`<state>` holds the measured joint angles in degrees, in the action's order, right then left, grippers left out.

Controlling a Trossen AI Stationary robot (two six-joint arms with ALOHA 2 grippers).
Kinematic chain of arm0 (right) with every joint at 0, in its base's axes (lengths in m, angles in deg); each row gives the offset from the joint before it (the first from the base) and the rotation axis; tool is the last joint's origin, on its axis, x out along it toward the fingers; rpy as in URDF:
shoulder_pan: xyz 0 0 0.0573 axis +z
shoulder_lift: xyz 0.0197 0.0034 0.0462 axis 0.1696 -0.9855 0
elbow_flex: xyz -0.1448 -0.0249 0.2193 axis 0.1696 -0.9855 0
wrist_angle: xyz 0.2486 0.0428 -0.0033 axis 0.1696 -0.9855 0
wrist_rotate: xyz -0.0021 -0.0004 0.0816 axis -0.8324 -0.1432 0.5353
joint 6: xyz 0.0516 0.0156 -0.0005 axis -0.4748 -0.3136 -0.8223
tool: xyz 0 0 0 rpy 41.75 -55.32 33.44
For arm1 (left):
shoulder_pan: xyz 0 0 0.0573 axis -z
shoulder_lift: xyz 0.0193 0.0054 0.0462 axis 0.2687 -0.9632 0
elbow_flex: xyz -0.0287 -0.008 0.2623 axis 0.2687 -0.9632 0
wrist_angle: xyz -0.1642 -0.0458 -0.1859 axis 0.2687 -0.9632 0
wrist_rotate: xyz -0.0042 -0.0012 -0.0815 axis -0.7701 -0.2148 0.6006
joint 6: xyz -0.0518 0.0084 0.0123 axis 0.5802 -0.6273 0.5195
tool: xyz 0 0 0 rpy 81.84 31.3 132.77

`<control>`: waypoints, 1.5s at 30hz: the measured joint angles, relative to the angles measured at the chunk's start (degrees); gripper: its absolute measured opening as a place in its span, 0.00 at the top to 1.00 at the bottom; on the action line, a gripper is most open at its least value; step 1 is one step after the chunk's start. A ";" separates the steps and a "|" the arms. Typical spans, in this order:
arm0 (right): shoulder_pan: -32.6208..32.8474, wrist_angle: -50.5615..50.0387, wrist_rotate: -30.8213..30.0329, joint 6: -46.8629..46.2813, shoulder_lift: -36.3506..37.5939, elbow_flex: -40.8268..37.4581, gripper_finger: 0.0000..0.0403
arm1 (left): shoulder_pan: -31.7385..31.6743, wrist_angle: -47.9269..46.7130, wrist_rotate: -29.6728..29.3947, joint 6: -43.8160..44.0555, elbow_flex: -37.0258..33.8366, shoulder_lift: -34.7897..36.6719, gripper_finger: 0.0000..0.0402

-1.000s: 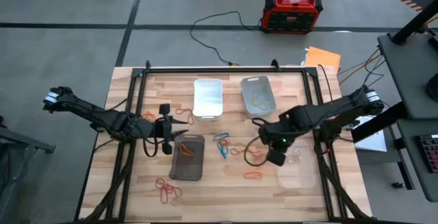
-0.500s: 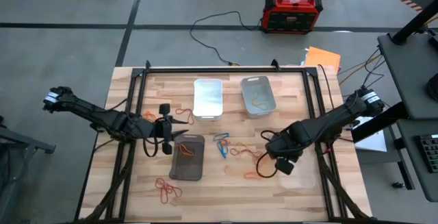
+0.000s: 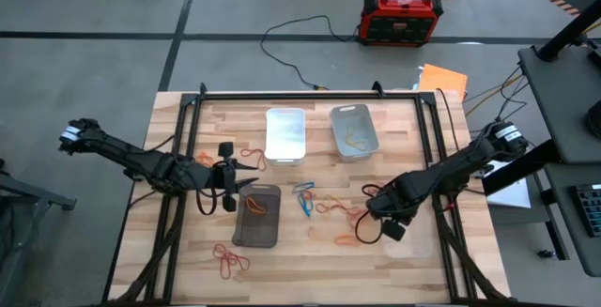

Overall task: Sort rubber bands into baskets
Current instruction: Put the blue rubber band into the transparent bin, then put the orange rubber band into the black bin

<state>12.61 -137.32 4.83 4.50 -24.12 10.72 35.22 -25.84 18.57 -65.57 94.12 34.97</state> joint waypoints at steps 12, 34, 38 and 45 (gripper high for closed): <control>0.00 0.85 -0.02 -2.40 0.41 -0.05 0.76 | 0.00 -0.02 0.01 1.00 0.00 0.00 0.73; -1.68 35.40 -39.48 30.76 8.71 1.64 0.63 | 0.02 -9.36 0.05 21.82 2.68 -0.02 0.73; -1.68 41.40 -48.30 44.14 7.98 1.64 0.65 | 0.02 -17.40 0.10 28.91 5.62 -0.02 0.73; -1.90 47.47 -71.47 52.13 6.25 1.64 0.69 | 0.02 -33.96 0.06 43.10 11.21 -0.02 0.73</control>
<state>10.70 -89.85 -66.64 56.63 -17.87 12.36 35.25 -59.80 18.63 -22.47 105.33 34.95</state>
